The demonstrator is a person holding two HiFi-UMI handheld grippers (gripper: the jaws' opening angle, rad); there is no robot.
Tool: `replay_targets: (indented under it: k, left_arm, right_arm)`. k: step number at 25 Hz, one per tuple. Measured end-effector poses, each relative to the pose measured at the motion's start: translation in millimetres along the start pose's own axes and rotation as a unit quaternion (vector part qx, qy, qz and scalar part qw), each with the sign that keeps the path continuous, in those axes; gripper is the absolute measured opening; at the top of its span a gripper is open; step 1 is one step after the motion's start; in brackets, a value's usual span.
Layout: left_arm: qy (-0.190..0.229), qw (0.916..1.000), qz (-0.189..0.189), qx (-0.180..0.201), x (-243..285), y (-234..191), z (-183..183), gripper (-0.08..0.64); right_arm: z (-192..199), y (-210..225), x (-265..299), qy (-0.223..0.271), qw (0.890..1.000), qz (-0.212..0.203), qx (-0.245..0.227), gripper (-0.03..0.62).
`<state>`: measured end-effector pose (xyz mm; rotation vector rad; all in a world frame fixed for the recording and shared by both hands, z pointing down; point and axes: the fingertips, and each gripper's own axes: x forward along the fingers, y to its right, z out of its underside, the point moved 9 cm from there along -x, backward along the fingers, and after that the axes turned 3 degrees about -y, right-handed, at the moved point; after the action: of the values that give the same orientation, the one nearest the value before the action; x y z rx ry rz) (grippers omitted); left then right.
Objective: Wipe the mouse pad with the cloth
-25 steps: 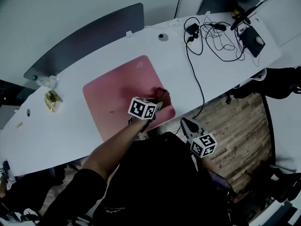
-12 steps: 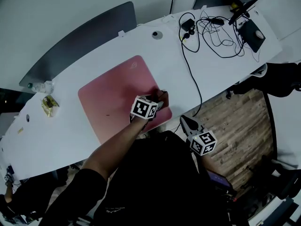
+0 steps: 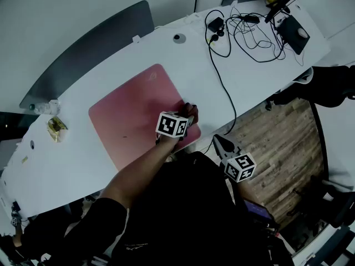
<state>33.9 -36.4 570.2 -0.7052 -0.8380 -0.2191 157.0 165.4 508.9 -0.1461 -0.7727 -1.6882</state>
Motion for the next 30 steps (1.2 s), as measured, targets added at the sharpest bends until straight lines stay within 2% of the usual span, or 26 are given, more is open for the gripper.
replay_targets:
  k: [3, 9, 30]
  left_arm:
    - [0.017, 0.9981, 0.024, -0.054, -3, -10, 3, 0.110]
    - [0.035, 0.9946, 0.021, -0.096, -17, -20, 16, 0.104]
    - [0.084, 0.9850, -0.021, -0.149, -92, -64, 90, 0.104]
  right_arm:
    - [1, 0, -1, 0.000, 1.000, 0.002, 0.002, 0.026]
    - [-2, -6, 4, 0.001, 1.000, -0.005, -0.006, 0.026]
    - [-8, -52, 46, -0.022, 0.995, -0.074, -0.058, 0.026]
